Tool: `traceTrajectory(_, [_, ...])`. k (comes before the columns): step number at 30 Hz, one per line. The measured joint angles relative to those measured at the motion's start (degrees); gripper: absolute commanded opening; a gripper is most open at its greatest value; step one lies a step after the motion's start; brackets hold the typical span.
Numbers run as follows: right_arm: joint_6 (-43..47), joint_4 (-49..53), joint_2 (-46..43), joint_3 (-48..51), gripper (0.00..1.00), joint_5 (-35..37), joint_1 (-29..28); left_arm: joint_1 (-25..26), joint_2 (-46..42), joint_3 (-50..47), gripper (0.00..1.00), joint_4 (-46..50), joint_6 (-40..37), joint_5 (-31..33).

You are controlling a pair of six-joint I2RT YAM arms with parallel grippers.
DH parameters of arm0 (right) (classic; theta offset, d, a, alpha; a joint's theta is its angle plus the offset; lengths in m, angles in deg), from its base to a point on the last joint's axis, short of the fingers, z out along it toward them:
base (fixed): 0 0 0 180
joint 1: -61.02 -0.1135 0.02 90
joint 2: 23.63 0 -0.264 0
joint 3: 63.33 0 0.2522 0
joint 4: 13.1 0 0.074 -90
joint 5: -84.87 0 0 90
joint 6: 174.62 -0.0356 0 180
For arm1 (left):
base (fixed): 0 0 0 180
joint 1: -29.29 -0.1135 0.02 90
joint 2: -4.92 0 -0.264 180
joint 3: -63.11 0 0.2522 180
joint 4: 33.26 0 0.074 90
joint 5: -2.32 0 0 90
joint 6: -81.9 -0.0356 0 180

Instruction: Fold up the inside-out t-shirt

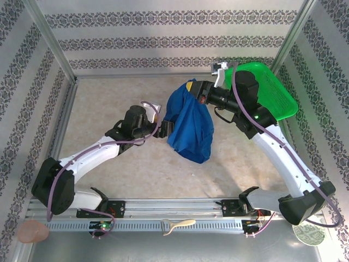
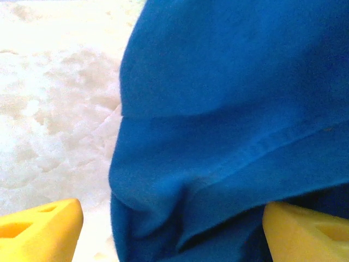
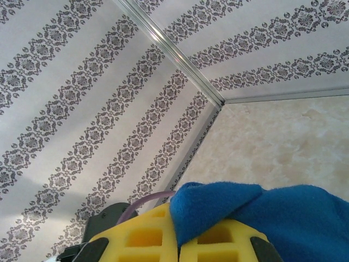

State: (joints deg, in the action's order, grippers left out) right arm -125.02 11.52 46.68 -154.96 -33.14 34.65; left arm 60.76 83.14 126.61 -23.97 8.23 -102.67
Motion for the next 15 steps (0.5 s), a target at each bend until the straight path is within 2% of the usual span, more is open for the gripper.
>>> traceTrajectory(3, [-0.22, -0.02, 0.09, 0.0, 0.0, -0.2, 0.0, 0.0, 2.58, 0.5, 0.83, -0.85, -0.22, 2.03])
traceTrajectory(4, [-0.22, -0.04, 0.09, 0.02, 0.0, -0.24, 0.0, 0.0, 3.34, 0.83, 0.79, -1.09, -0.26, 2.84])
traceTrajectory(6, [-0.22, -0.02, 0.09, 0.02, 0.0, -0.42, -0.02, 0.0, 4.68, 1.9, 0.61, -1.73, -0.42, 4.5])
traceTrajectory(9, [-0.22, -0.02, 0.09, 0.04, 0.0, -0.44, 0.0, 0.04, 6.58, 4.5, 0.25, -2.93, -0.79, 6.05])
traceTrajectory(11, [-0.2, -0.11, 0.0, 0.37, 0.0, -0.44, 0.2, 0.02, 7.54, 7.21, 0.05, -2.91, -1.29, 6.14])
traceTrajectory(12, [-0.22, -0.22, -0.11, 0.7, 0.0, -0.44, 0.55, 0.02, 7.78, 8.46, 0.0, -2.84, -1.75, 6.03])
traceTrajectory(15, [-0.42, -1.01, -1.2, 3.06, 0.0, -0.39, 2.58, -0.48, 7.56, 13.35, 0.0, -1.84, -3.13, 4.44])
